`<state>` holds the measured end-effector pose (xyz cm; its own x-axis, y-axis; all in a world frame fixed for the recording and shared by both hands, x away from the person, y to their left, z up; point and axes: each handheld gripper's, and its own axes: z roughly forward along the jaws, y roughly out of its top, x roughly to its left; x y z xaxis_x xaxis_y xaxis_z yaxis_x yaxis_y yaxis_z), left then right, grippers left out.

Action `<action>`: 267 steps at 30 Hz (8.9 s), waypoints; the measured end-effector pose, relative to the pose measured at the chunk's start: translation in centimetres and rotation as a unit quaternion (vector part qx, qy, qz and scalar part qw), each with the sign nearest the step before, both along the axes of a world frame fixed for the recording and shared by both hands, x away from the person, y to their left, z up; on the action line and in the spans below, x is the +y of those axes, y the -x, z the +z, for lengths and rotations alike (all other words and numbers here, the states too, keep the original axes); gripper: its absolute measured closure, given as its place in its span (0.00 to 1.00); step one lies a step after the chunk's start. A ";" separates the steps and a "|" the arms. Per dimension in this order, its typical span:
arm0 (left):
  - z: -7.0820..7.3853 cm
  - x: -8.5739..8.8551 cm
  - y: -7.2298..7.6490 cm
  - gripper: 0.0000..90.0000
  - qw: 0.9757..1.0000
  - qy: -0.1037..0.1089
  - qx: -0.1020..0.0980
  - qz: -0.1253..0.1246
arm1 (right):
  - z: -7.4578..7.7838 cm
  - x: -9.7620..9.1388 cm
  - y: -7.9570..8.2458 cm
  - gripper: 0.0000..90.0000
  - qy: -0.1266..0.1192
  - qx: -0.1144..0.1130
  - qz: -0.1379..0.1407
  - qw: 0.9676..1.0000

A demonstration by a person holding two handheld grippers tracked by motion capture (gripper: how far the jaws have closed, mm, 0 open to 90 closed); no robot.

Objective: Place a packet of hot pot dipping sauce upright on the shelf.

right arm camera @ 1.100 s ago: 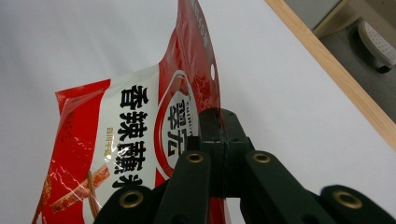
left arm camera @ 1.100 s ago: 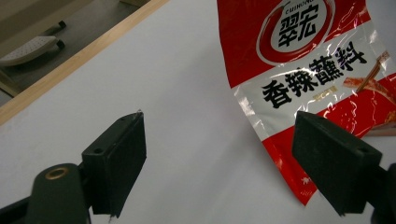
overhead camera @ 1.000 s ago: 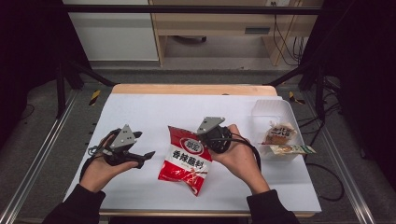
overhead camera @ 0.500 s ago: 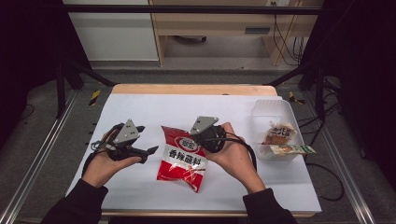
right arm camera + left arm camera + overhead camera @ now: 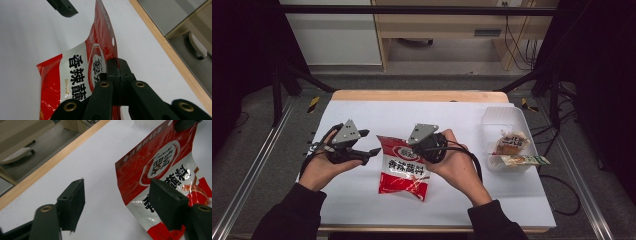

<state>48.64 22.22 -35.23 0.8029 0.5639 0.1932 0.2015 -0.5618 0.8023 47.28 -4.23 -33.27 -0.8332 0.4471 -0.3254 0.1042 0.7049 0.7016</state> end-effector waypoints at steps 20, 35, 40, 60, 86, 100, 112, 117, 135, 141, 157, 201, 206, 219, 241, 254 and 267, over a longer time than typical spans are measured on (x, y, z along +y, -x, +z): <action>0.6 -1.8 -1.0 0.88 0.998 0.004 0.033 -0.046 | 0.9 0.1 0.3 1.00 -0.004 -0.005 0.013 1.000; 2.1 -2.4 1.0 1.00 0.995 0.007 0.007 -0.103 | 1.1 -3.2 0.8 0.39 -0.046 0.013 0.008 0.999; 2.3 -2.4 1.1 1.00 0.994 0.002 0.004 -0.107 | -0.1 -4.4 0.5 0.33 -0.053 0.040 -0.007 0.998; 2.6 -1.3 1.7 0.98 0.994 0.025 -0.002 -0.108 | -0.7 -4.1 0.9 0.99 -0.046 0.073 0.040 0.995; -8.6 4.9 4.5 0.15 0.997 0.042 0.056 0.045 | 5.2 -6.1 -3.5 0.99 -0.024 0.056 0.048 0.997; -9.8 6.6 4.9 0.10 0.993 0.038 0.053 0.101 | 7.8 -9.5 -3.2 0.99 -0.040 0.036 0.008 0.999; -9.8 7.7 5.4 0.10 0.990 0.045 0.050 0.122 | 9.9 -11.7 -3.9 0.99 -0.055 0.025 -0.021 0.998; -10.0 7.7 5.4 0.10 0.990 0.041 0.052 0.128 | 10.6 -12.5 -4.7 0.99 -0.064 0.017 -0.035 0.997; -10.0 8.8 5.7 0.10 0.987 0.031 0.041 0.154 | 11.0 -15.0 -8.0 1.00 -0.084 0.004 -0.085 0.993; -10.0 9.1 5.6 0.10 0.985 0.036 0.043 0.160 | 11.3 -16.4 -8.1 1.00 -0.100 -0.005 -0.097 0.990; -10.0 9.3 5.6 0.11 0.984 0.024 0.039 0.170 | 10.3 -19.9 -9.1 1.00 -0.111 -0.009 -0.137 0.984; -9.9 9.5 5.5 0.13 0.982 0.034 0.040 0.180 | 5.8 -29.3 -9.6 1.00 -0.132 0.003 -0.234 0.963; -9.9 9.5 5.5 0.13 0.983 0.031 0.042 0.178 | 4.7 -29.2 -9.9 1.00 -0.136 0.005 -0.236 0.962; -10.0 9.4 5.5 0.13 0.983 0.038 0.048 0.175 | 1.1 -30.5 -10.0 1.00 -0.163 0.017 -0.244 0.956; -10.1 9.3 5.4 0.13 0.983 0.050 0.059 0.168 | 0.3 -32.1 -8.9 0.99 -0.135 0.030 -0.266 0.954; -10.1 9.2 5.4 0.13 0.984 0.042 0.054 0.164 | 0.2 -31.6 -9.0 0.71 -0.098 0.025 -0.290 0.952; -10.0 9.2 5.5 0.13 0.984 0.044 0.054 0.164 | 0.9 -29.6 -9.3 0.13 -0.079 -0.022 -0.291 0.953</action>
<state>43.14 31.37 -45.28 0.5878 0.8071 0.0558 0.4471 -0.3816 0.8090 56.62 -33.80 -32.42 -0.4161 0.8756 -0.2451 0.4127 0.4221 0.8072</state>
